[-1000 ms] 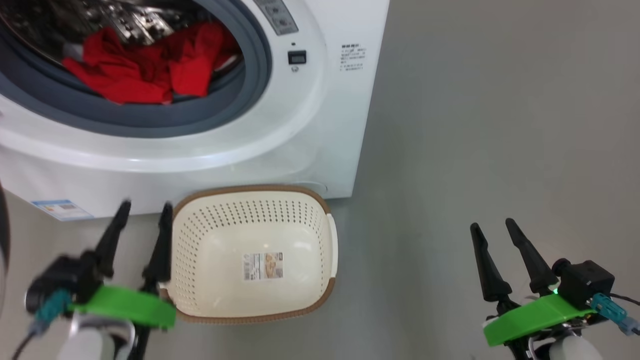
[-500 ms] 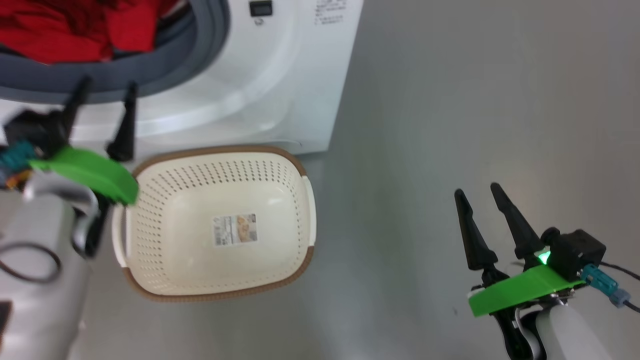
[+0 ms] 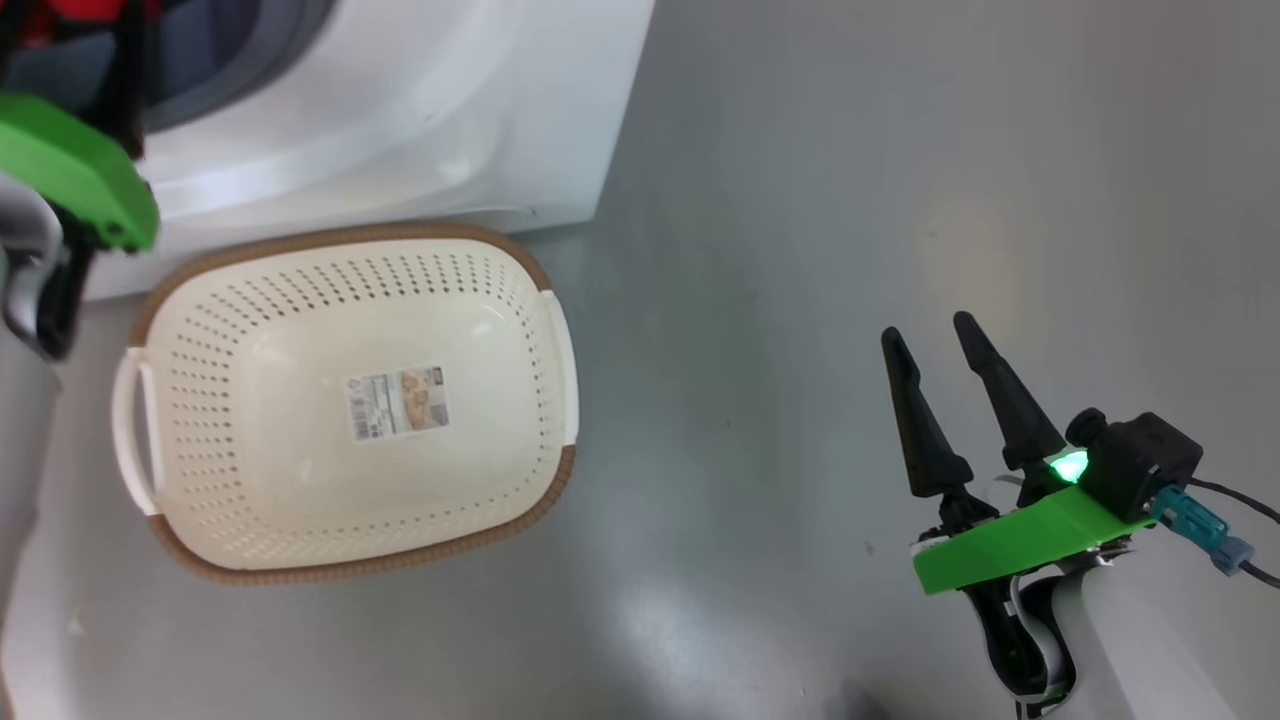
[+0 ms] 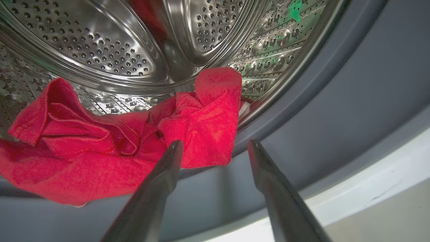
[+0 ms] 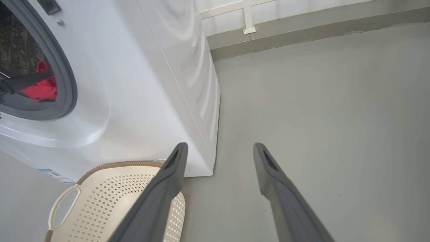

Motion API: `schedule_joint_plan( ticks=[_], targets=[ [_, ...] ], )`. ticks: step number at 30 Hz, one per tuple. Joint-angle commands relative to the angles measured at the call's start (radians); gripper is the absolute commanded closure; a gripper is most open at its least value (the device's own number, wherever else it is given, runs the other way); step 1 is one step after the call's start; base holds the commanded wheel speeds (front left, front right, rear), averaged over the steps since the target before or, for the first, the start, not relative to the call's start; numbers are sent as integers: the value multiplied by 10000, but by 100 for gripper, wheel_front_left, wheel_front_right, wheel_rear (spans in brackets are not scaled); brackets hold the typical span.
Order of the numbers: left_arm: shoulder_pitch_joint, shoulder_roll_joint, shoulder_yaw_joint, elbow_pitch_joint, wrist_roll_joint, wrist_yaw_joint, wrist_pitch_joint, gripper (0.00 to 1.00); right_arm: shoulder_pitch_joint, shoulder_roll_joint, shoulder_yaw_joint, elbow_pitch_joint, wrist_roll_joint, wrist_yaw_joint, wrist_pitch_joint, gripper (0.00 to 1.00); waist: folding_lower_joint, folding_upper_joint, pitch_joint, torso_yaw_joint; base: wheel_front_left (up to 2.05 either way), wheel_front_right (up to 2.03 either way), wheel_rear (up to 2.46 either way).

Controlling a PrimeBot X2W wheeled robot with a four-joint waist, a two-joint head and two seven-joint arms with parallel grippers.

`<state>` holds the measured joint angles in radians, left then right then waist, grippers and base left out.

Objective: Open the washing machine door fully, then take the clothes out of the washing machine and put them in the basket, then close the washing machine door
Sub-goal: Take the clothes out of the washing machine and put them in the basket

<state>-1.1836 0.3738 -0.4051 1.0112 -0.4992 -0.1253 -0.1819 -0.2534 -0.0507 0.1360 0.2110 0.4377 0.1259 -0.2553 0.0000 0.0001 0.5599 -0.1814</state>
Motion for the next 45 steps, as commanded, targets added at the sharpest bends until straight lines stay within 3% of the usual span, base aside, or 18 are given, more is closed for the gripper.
schedule_joint_plan(
  ticks=[1, 13, 25, 27, 28, 29, 30, 41, 45],
  targets=[
    [-382, 611, 55, -28, -105, -54, 55, 0, -63, 3, 272, -242, 128, 48, -65, 0, 0, -1, 306, -241, 0, 0, 0],
    [-1771, 1187, -1243, 1004, -753, -54, 442, 0, -221, 4, 649, -346, 509, 48, -65, 0, 0, -1, 827, -785, 0, 0, 0],
    [-2304, 1451, -1928, 1926, -877, -54, 361, 0, -206, 4, 671, -426, 609, 48, -65, 0, 0, -1, 969, -1047, 0, 0, 0],
    [-2350, 1459, -2018, 2046, -888, -54, 326, 51, -222, 4, 672, -437, 611, 48, -65, 0, 0, -1, 965, -1064, 0, 0, 0],
    [-2369, 1461, -2047, 2092, -901, -54, 276, 60, -229, 4, 671, -448, 614, 48, -65, 0, 0, -1, 959, -1071, 0, 0, 0],
    [-2374, 1452, -2081, 2134, -916, -54, 240, 88, -234, 4, 671, -459, 617, 48, -65, 0, 0, -1, 952, -1077, 0, 0, 0],
    [-2377, 1439, -2110, 2169, -938, -54, 201, 100, -237, 5, 668, -472, 619, 48, -65, 0, 0, -1, 946, -1076, 0, 0, 0],
    [-1958, 992, -1738, 2104, -1626, -54, -739, 100, -79, 5, 557, -384, 545, 48, -65, 0, 0, -1, 414, -792, 0, 0, 0],
    [-1391, 977, -1118, 1264, -1733, 173, -792, 100, -1, 5, 481, -353, 448, 48, -65, 0, 0, -1, 15, -625, 0, 0, 0]
  ],
)
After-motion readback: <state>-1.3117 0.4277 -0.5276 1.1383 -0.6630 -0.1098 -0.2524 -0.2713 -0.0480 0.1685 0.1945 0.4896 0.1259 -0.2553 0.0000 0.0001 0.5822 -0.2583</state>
